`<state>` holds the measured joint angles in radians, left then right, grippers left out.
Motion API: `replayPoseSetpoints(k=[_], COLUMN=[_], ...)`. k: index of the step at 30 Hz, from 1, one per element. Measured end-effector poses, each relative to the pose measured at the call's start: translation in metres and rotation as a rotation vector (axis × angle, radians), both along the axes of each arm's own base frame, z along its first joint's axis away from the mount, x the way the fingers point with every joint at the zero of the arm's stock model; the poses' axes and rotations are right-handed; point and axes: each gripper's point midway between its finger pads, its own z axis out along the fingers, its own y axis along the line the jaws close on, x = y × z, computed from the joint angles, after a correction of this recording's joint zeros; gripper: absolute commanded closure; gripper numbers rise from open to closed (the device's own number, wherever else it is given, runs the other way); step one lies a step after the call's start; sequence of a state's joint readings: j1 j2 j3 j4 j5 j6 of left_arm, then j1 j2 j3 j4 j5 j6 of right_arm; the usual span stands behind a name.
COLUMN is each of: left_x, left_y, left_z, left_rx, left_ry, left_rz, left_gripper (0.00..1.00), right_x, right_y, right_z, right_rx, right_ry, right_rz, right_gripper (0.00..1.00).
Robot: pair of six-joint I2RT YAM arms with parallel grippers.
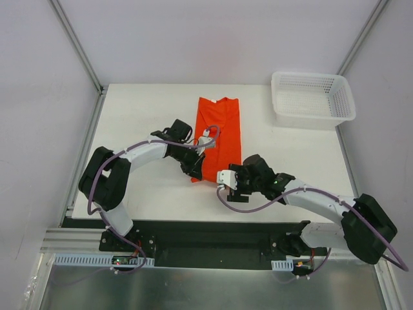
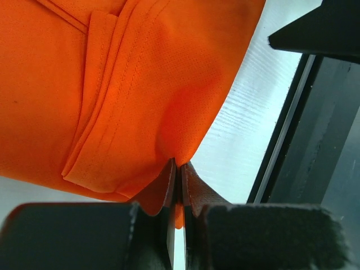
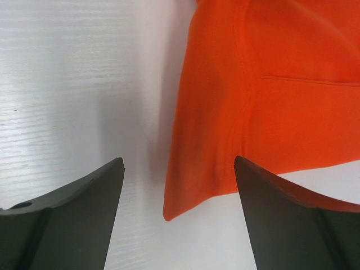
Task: Roll the t-shirts
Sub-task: Roll the T-shirt to the center of the board.
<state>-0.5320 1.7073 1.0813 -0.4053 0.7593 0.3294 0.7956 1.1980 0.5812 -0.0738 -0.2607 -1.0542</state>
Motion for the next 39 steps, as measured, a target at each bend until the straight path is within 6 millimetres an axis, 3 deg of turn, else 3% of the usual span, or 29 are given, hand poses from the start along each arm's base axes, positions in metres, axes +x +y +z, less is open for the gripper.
replayPoseSetpoints(k=[5,8,9,12,13,16,20,26,29,32,39], left_x=[-0.001,-0.003,-0.004,-0.005,-0.005,-0.007,-0.024,-0.031,-0.044,-0.048,-0.022], left_y=[0.001,0.001,0.001,0.004,0.005,0.013,0.039,0.061,0.058,0.052,0.036], left_z=[0.000,0.000,-0.001,-0.003,-0.005,-0.011,-0.011,0.007,0.001,-0.009,-0.009], left_rx=[-0.016,-0.026,-0.024,-0.020,-0.015,0.002,0.043,0.027,0.017,0.031,0.062], left_ry=[0.035,0.049,0.054,0.062,0.064,0.035,-0.097,-0.498,-0.698,-0.790,-0.937], left_rz=[0.014,0.014,0.015,0.022,0.025,0.035,0.040,0.003,-0.083,-0.151,-0.161], left_gripper=[1.00,0.98,0.91,0.72,0.62,0.51,0.45,0.35,0.34,0.34,0.36], right_x=[0.008,0.014,0.016,0.020,0.021,0.022,0.023,0.041,0.049,0.049,0.037], right_y=[0.003,0.004,0.004,0.004,0.003,0.002,0.002,0.004,0.006,0.003,-0.004], right_z=[-0.019,-0.026,-0.027,-0.033,-0.036,-0.037,-0.031,-0.014,-0.010,-0.011,-0.017], right_rx=[-0.046,-0.069,-0.074,-0.100,-0.112,-0.122,-0.125,-0.100,-0.096,-0.103,-0.130], right_ry=[-0.003,-0.024,-0.033,-0.054,-0.055,-0.061,-0.038,0.043,0.092,0.125,0.176], right_rz=[-0.003,-0.003,0.000,0.015,0.015,0.023,0.018,-0.043,-0.066,-0.073,-0.066], right_gripper=[0.25,0.45,0.63,0.82,0.83,0.86,0.87,0.88,0.89,0.89,0.89])
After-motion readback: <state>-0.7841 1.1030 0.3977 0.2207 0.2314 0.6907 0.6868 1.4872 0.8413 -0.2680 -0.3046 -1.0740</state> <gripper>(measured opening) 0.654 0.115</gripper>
